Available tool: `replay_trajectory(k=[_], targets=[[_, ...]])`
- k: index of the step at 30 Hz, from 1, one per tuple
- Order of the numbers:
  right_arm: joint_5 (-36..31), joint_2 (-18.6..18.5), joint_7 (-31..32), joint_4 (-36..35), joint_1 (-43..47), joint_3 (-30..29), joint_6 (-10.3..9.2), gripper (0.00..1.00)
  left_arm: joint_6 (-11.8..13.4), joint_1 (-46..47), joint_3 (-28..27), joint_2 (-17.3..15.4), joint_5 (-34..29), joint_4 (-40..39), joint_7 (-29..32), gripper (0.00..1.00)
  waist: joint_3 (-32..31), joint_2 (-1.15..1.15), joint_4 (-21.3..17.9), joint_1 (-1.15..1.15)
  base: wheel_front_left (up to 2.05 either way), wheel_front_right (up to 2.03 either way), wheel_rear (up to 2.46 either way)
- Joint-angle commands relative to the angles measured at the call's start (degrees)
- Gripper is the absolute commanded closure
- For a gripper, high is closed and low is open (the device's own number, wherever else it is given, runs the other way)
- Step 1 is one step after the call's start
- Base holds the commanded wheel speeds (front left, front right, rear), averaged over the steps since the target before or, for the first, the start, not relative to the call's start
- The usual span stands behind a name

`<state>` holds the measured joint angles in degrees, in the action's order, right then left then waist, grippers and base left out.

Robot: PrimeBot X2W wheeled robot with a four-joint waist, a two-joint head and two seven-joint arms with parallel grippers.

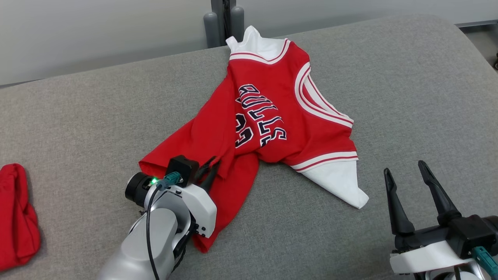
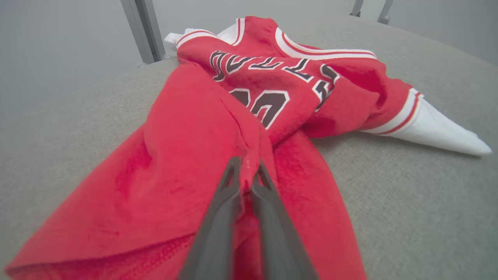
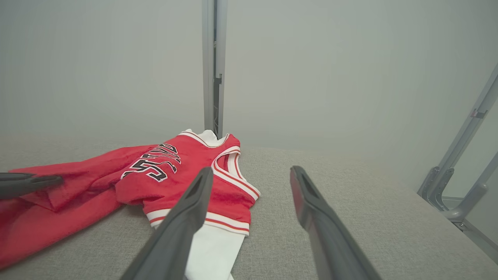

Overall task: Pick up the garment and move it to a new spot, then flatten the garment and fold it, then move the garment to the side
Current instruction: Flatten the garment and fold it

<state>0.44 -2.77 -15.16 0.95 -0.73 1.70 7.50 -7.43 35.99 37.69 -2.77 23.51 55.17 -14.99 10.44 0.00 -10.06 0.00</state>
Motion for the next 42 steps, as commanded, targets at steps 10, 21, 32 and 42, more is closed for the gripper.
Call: replay_trajectory(k=[10, 21, 32, 42], targets=[[-0.1, -0.2, 0.0, 0.4, -0.3, -0.6, -0.02, 0.0, 0.8, 1.7, -5.6, -3.0, 1.1, -5.3, -0.2, 1.0, -0.9, 0.0, 1.1, 0.0, 0.0, 0.0, 0.0], [0.6, -0.3, 0.0, 0.5, -2.3, 2.3, -0.02, 0.0, 0.8, 13.7, -11.0, -15.6, -1.5, -1.6, -0.2, 1.0, 1.9, 0.0, -1.1, 0.0, 0.0, 0.0, 0.0], [2.0, -0.3, 0.0, 0.2, -4.8, 4.6, -0.02, 0.0, 0.0, 27.7, -7.1, -23.6, -3.3, 8.0, 0.2, 1.0, 7.8, 0.0, -5.8, 0.0, 0.0, 0.0, 0.0], [2.6, -0.3, 0.0, 0.6, -4.9, 5.7, -0.02, 0.0, 3.8, 28.4, -7.1, -24.9, -5.2, 8.4, -0.2, 0.0, 9.0, 0.0, -6.6, 0.0, 0.0, 0.0, 0.0]])
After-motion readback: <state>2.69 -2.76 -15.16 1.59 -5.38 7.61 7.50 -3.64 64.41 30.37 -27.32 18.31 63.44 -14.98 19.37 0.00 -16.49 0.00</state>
